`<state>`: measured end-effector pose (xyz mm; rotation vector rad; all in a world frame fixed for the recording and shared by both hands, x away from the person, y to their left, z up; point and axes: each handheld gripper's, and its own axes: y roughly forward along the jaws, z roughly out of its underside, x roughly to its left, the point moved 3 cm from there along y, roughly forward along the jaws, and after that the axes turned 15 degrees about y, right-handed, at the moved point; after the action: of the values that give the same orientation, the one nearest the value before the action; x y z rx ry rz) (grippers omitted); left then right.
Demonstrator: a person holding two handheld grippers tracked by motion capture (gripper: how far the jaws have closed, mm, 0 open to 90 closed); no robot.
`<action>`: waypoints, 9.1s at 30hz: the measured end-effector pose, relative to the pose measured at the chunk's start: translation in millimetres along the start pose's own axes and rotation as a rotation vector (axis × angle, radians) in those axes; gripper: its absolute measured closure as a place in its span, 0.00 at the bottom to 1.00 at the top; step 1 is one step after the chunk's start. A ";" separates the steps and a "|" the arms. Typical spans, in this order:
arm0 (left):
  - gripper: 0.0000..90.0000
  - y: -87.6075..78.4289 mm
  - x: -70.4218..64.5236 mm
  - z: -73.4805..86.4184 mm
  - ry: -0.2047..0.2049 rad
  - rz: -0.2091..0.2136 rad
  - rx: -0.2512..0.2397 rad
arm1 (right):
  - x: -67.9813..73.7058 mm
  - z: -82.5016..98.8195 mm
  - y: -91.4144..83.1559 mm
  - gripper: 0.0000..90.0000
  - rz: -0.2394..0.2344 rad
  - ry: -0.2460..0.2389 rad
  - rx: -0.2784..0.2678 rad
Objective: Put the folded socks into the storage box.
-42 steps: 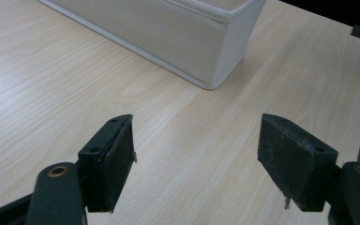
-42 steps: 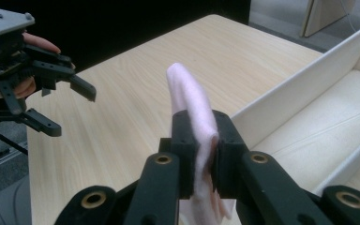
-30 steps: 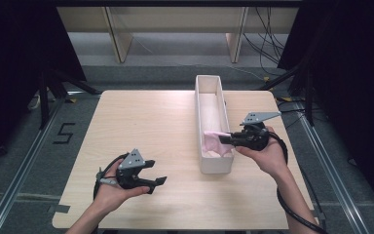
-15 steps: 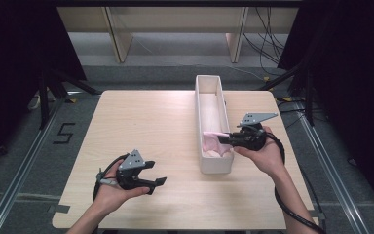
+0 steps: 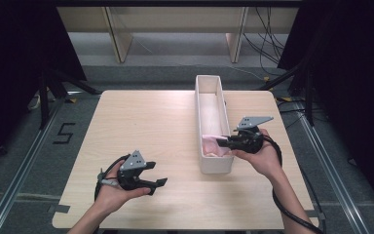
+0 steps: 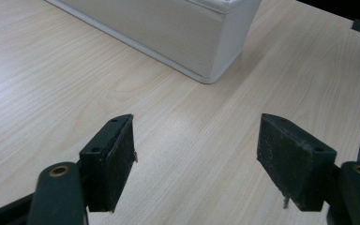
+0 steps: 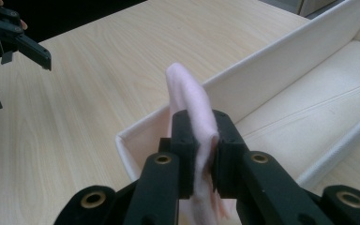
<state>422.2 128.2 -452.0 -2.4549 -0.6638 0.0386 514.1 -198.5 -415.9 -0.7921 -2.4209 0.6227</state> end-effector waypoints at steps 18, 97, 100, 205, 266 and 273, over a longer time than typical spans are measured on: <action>0.31 1.8 -0.6 2.3 -0.010 0.003 0.002 | -3.8 7.5 6.3 0.90 0.007 -0.002 0.034; 0.31 5.2 -1.0 2.9 -0.012 0.018 0.003 | -3.1 2.8 15.7 0.65 0.032 0.049 0.114; 0.31 5.2 -0.9 3.3 -0.010 0.019 0.005 | -2.6 1.8 18.5 0.65 0.025 0.046 0.119; 0.32 9.2 -1.1 6.3 -0.029 0.022 0.010 | -6.9 8.0 2.8 0.71 -0.055 0.041 0.092; 0.33 9.4 -1.8 7.2 -0.024 0.020 0.016 | 1.2 -8.8 21.6 0.98 0.030 0.084 0.193; 0.33 9.4 0.1 9.2 -0.005 0.020 0.042 | 0.3 -1.5 21.9 0.99 0.007 0.092 0.224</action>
<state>425.0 126.6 -464.7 -2.4217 -0.6346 0.0659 523.5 -182.1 -426.9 -0.7200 -2.2186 0.8249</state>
